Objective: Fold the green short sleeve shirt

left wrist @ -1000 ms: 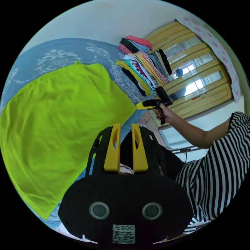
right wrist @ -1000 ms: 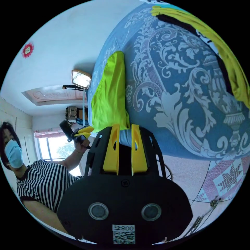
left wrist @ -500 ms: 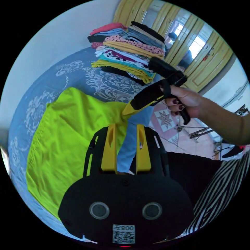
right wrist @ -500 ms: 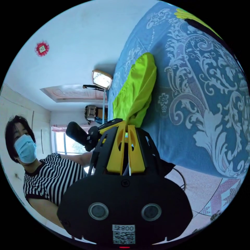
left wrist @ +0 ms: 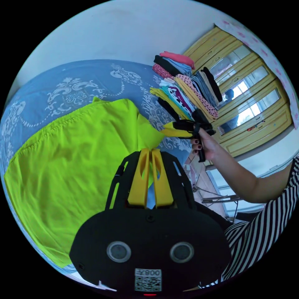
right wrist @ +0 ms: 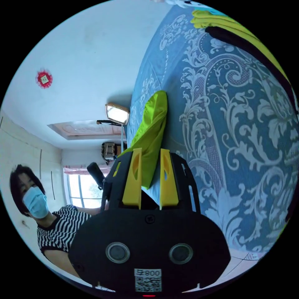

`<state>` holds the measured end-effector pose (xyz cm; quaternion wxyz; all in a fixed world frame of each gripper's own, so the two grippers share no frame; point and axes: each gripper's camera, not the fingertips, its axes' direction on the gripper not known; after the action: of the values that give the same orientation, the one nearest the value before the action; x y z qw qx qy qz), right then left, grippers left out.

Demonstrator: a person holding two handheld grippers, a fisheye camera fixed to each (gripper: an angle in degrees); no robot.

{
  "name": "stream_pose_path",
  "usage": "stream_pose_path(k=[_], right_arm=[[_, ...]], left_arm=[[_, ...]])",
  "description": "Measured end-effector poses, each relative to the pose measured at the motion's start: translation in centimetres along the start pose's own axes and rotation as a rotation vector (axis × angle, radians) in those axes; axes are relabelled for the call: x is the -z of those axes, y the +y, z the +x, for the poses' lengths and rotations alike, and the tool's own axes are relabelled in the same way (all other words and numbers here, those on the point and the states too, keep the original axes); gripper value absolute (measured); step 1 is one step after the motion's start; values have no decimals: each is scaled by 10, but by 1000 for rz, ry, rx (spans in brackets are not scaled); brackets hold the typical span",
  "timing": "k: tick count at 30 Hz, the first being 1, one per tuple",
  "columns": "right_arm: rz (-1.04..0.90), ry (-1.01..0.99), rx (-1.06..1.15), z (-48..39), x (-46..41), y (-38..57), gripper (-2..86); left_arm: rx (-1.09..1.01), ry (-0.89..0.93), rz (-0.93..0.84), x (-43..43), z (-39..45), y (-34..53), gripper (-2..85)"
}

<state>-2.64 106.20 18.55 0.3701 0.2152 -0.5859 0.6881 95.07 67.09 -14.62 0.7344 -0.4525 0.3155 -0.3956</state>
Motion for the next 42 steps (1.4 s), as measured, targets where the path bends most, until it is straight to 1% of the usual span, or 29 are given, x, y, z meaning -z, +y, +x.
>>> stream_pose_path(k=[3,7,12,14,25,30,34,38,42], right_arm=[[3,-35,-32,-4,-14,-24,107],[32,-34,-62,-15,-28,-52,110],[18,32,-66,-40,-43,-79,107],[7,65,-62,-53,-53,-91,93],[-7,32,-44,-114,-86,-128,23],[26,-1,-17,-154,-88,-129,13],[39,-14,37,-203,-95,-131,9],[34,-29,118,-266,-116,-136,8],[8,-48,193,-324,-152,-141,8]], left_arm=[[-15,2,0,-3,3,0,11],[-25,16,0,-6,6,0,11],[-25,44,-3,-4,3,3,11],[-27,53,-3,-2,2,4,11],[-50,82,-9,35,-5,17,10],[-48,103,18,76,-16,32,11],[-35,125,51,113,-27,46,10],[-23,125,118,174,-44,69,11],[54,131,219,248,-78,105,10]])
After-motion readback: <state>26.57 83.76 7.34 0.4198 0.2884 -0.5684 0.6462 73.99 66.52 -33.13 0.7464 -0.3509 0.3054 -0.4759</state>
